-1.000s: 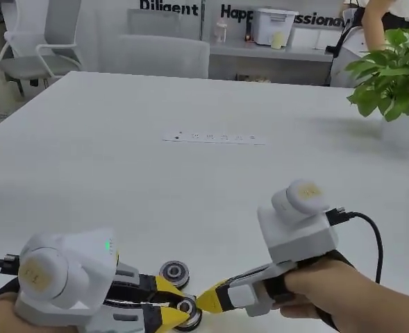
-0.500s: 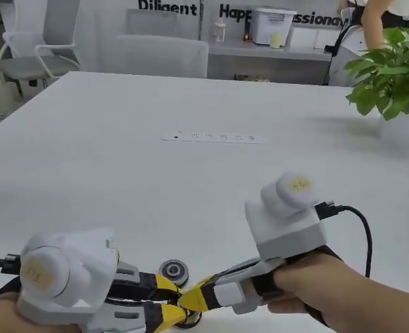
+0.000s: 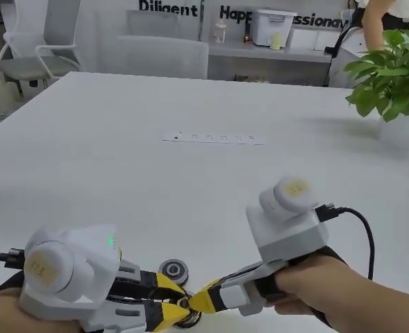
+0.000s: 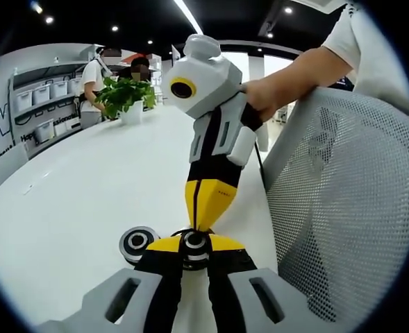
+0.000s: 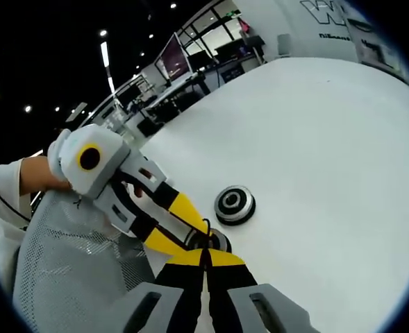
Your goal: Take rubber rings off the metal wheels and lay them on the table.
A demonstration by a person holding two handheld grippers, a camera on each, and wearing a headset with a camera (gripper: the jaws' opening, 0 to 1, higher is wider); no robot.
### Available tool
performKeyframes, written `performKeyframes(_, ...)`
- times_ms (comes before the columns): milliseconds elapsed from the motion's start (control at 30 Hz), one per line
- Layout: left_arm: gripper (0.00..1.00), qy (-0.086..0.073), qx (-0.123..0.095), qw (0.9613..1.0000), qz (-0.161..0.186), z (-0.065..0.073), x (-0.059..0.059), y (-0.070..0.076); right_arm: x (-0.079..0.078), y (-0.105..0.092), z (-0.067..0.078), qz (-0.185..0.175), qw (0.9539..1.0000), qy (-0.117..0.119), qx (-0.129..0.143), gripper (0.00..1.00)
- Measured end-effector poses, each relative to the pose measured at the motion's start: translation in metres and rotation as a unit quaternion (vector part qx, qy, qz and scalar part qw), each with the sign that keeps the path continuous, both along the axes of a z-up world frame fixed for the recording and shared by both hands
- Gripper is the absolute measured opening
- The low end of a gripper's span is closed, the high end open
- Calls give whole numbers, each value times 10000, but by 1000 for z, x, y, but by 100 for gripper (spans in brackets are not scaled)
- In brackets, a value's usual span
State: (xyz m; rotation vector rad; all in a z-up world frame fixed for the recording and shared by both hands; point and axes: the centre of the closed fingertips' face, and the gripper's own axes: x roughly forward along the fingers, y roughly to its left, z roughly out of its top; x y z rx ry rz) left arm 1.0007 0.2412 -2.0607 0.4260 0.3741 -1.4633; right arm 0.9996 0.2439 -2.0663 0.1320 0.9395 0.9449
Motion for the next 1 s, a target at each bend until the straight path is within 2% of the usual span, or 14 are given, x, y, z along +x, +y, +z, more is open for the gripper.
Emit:
performKeyframes(100, 8, 68, 54, 10000, -14, 0, 0, 0, 0, 0, 0, -1, 10000, -10, -15, 0)
performKeyframes(233, 11, 66, 112, 9998, -127, 1, -2, 2, 0, 0, 2, 10, 10000, -21, 0, 0)
performKeyframes(433, 18, 124, -16, 9997, -199, 12, -3, 4, 2, -3, 4, -31, 10000, -31, 28, 0)
performKeyframes(500, 24, 156, -52, 9996, -245, 15, -5, 5, 3, -4, 5, -50, 10000, -43, 47, 0)
performKeyframes(567, 30, 414, -160, 9989, -148, 21, -6, 4, 4, -6, 7, -99, 9999, -47, 97, 0)
performKeyframes(600, 34, 456, -231, 9986, -144, 25, -6, 3, 5, -6, 8, -108, 9999, -45, 109, 0)
performKeyframes(667, 41, 437, -273, 9985, -197, 30, -9, 2, 4, -6, 8, -126, 9998, -59, 106, 0)
performKeyframes(833, 52, 318, -254, 9985, -360, 43, -12, 2, 5, -6, 11, -106, 9998, -134, 86, 0)
performKeyframes(900, 58, 352, -223, 9985, -357, 47, -12, 6, 5, -6, 12, -85, 9998, -170, 66, 0)
performKeyframes(967, 64, 394, -186, 9980, -450, 51, -17, 11, 5, -6, 13, -69, 9998, -202, 62, 0)
performKeyframes(1000, 65, 370, -145, 9980, -484, 52, -18, 13, 5, -6, 14, -63, 9997, -217, 63, 0)
